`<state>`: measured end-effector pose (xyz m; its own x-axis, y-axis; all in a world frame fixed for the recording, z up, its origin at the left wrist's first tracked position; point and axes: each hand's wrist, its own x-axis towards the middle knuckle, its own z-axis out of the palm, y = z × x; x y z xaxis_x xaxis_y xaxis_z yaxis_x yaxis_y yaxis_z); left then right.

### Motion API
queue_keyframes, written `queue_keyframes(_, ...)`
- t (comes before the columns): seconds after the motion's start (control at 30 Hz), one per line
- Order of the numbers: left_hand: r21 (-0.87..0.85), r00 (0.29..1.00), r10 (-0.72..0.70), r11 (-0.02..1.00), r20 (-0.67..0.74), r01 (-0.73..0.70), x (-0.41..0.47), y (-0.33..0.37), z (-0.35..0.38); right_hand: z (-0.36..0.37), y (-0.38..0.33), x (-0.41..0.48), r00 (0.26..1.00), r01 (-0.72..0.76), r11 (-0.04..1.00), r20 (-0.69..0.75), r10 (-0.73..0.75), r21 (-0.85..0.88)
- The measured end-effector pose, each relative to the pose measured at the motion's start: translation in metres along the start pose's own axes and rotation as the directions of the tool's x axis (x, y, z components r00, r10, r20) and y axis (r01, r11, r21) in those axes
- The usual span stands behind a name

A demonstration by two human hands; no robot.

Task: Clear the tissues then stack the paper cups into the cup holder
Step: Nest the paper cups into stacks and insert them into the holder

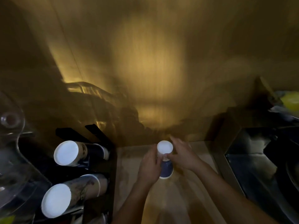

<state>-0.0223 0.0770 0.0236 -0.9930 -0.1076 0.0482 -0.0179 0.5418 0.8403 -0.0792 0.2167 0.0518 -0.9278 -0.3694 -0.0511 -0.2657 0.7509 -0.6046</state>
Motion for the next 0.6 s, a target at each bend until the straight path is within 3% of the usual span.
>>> queue_keyframes(0.13,-0.273,0.996,-0.03,0.961,0.08,0.051,0.003,-0.007,0.008,0.011,0.006,0.001,0.999,-0.033,0.983,0.02,0.03,0.182)
queue_keyframes(0.27,-0.387,0.993,-0.083,0.916,0.084,0.109,-0.003,-0.022,0.012,0.021,0.013,-0.005,0.999,-0.041,0.958,0.016,0.038,0.284)
queue_keyframes(0.4,-0.448,0.958,-0.25,0.847,0.142,0.288,-0.015,-0.037,0.019,0.027,0.012,-0.013,0.999,-0.03,0.951,-0.007,0.033,0.307)
queue_keyframes(0.53,-0.487,0.854,-0.46,0.704,0.243,0.517,-0.025,-0.04,0.02,0.028,0.011,-0.021,0.999,-0.028,0.949,-0.013,0.034,0.314)
queue_keyframes(0.6,-0.492,0.759,-0.554,0.582,0.343,0.647,-0.03,-0.04,0.019,0.024,0.009,-0.023,0.999,-0.021,0.942,-0.021,0.03,0.334)
